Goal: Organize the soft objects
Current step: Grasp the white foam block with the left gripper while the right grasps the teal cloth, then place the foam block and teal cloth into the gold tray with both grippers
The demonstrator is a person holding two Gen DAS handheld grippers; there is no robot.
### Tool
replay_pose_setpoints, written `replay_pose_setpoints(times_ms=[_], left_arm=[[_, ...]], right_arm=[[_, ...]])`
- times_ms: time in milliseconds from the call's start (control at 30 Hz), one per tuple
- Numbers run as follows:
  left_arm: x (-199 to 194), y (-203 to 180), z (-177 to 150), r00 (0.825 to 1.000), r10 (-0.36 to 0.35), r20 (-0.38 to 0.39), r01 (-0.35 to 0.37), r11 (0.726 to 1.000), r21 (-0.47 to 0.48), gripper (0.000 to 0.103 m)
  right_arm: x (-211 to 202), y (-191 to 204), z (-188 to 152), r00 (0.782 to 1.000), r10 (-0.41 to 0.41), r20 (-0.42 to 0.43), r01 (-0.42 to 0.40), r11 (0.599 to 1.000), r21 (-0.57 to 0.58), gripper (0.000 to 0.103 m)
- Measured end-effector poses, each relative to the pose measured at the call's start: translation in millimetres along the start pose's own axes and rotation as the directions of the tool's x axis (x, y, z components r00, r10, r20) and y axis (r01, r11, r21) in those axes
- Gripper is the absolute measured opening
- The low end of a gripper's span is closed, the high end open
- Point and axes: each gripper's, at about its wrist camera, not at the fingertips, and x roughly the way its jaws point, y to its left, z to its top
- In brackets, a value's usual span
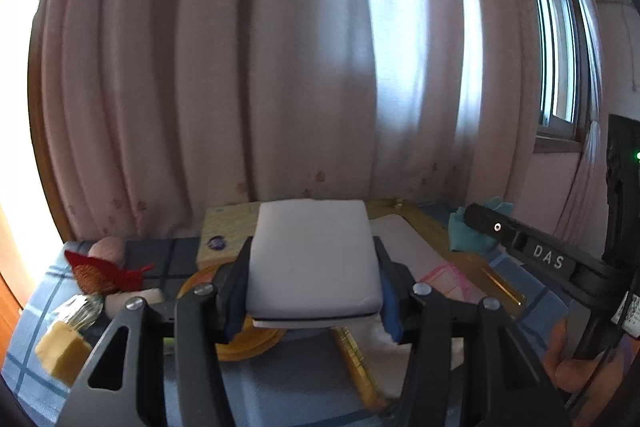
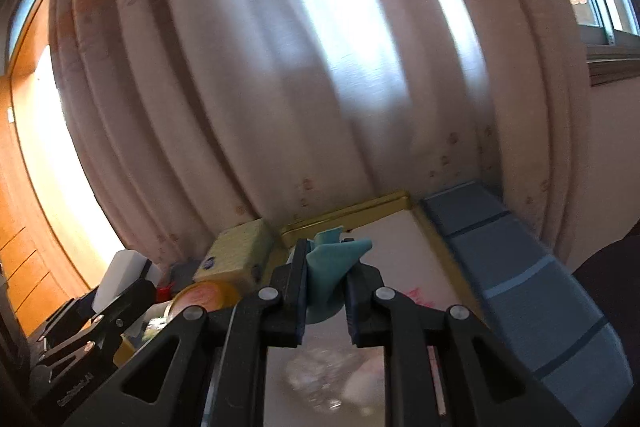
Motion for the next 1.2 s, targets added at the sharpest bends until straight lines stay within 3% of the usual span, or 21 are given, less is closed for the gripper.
replay_pose_setpoints(times_ms=[567, 1200], left_arm=[[75.6, -60.1, -2.4, 0.99, -0.007, -0.139, 0.01, 1.0, 0.024, 0.052], [106.4, -67.6, -4.5, 0.977, 0.031, -0.21, -0.024, 0.999, 0.037, 0.052]], right_arm=[[36.2, -59.6, 9.3, 0.984, -0.171, -0.04, 0.172, 0.985, 0.021, 0.017], [54.3, -61.3, 14.7, 0.983, -0.163, -0.083, 0.163, 0.987, -0.008, 0.017]])
